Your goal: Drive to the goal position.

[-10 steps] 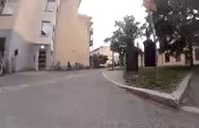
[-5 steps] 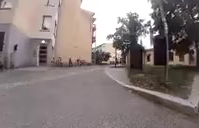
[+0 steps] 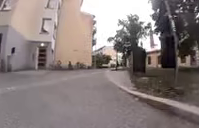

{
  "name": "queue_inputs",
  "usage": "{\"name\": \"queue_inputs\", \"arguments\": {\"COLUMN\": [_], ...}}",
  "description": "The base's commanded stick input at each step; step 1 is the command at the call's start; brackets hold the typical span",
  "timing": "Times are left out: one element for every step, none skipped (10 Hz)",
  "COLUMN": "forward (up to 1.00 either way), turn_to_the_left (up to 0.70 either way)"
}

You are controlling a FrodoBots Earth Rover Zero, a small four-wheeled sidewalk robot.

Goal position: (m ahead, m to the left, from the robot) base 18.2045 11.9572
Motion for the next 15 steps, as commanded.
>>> {"name": "queue_inputs", "arguments": {"forward": [0.60, 0.60, 0.60, 0.60, 0.60, 0.60, 0.60, 0.60, 0.60, 0.60, 0.60, 0.60, 0.60, 0.60, 0.60], "turn_to_the_left": [0.00, 0.00, 0.00, 0.00, 0.00, 0.00, 0.00, 0.00, 0.00, 0.00, 0.00, 0.00, 0.00, 0.00, 0.00]}}
